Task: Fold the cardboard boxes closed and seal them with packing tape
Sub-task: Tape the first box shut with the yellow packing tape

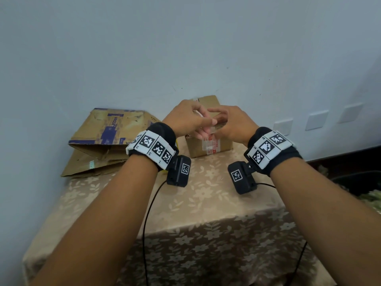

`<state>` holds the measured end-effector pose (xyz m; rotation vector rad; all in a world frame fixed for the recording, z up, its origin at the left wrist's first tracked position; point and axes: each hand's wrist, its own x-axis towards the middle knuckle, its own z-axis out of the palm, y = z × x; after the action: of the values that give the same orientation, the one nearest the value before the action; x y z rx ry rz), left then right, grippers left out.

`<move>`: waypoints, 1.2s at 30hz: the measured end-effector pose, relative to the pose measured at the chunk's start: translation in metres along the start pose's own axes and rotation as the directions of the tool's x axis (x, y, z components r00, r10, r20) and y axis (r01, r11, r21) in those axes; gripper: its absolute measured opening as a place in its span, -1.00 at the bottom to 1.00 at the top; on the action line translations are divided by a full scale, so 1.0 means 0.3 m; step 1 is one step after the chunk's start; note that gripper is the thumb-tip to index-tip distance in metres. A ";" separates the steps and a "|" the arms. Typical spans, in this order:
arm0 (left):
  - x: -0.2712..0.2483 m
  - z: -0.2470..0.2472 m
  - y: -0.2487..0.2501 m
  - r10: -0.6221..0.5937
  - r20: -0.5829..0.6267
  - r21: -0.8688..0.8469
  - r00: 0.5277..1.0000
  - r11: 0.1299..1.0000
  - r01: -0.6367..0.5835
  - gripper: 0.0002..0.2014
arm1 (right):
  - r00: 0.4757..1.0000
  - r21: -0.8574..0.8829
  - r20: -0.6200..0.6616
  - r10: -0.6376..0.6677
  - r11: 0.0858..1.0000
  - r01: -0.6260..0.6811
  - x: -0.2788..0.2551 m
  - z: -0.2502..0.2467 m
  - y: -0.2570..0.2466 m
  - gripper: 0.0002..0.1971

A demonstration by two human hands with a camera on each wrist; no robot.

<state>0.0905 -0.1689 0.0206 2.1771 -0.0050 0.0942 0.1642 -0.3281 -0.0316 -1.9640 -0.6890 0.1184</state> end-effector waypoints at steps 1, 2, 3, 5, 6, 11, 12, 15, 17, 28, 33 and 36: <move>-0.005 0.008 0.005 -0.048 0.057 -0.039 0.997 0.998 0.050 -0.85 | 1.000 -0.005 -0.005 -0.005 1.000 0.005 -0.001 -0.002 0.001 -0.13; -0.010 0.015 0.010 -0.093 0.102 -0.053 0.990 0.994 0.099 -0.88 | 1.000 -0.005 -0.008 -0.006 1.000 0.006 -0.003 -0.004 0.000 -0.14; -0.013 0.019 0.011 -0.132 0.135 -0.049 0.982 0.989 0.139 -0.91 | 1.000 -0.009 -0.009 -0.007 1.000 0.007 -0.006 -0.006 0.000 -0.15; -0.014 0.019 0.010 -0.185 0.174 -0.021 0.967 0.981 0.192 -0.92 | 1.000 -0.021 -0.007 -0.010 1.000 0.009 -0.009 -0.008 -0.002 -0.17; -0.014 0.017 0.006 -0.203 0.188 -0.010 0.961 0.978 0.209 -0.90 | 1.000 -0.022 -0.005 -0.008 1.000 0.008 -0.009 -0.008 -0.002 -0.18; -0.022 0.000 0.003 -0.294 0.329 0.135 0.897 0.955 0.263 -0.82 | 1.000 0.004 -0.016 0.022 1.000 -0.022 -0.005 -0.008 -0.003 -0.15; -0.024 -0.001 0.004 -0.317 0.360 0.178 0.877 0.947 0.269 -0.79 | 1.000 0.007 -0.018 0.025 1.000 -0.025 -0.005 -0.008 -0.003 -0.15; -0.025 -0.002 0.000 -0.348 0.407 0.219 0.845 0.935 0.279 -0.76 | 0.999 0.013 -0.020 0.030 0.999 -0.030 -0.003 -0.007 -0.002 -0.16; -0.024 -0.006 -0.002 -0.323 0.372 0.169 0.870 0.945 0.278 -0.74 | 0.999 0.020 -0.018 0.033 0.999 -0.032 -0.003 -0.007 -0.001 -0.16; -0.033 -0.038 0.006 -0.159 0.152 0.061 0.976 0.987 0.151 -0.84 | 0.999 0.015 -0.004 0.040 0.999 -0.040 -0.008 -0.010 0.000 -0.15; -0.015 -0.060 0.005 0.012 -0.089 0.015 0.996 1.000 -0.011 -0.79 | 0.998 0.015 -0.003 0.060 0.998 -0.060 -0.005 -0.006 -0.001 -0.15; -0.009 -0.049 -0.008 0.041 -0.045 0.161 0.998 0.986 -0.034 -0.65 | 0.998 0.029 -0.005 0.065 0.997 -0.065 -0.009 -0.004 -0.006 -0.15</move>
<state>0.0869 -0.1555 0.0269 2.3353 -0.0113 0.1734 0.1614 -0.3297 -0.0301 -1.9593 -0.6166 0.1614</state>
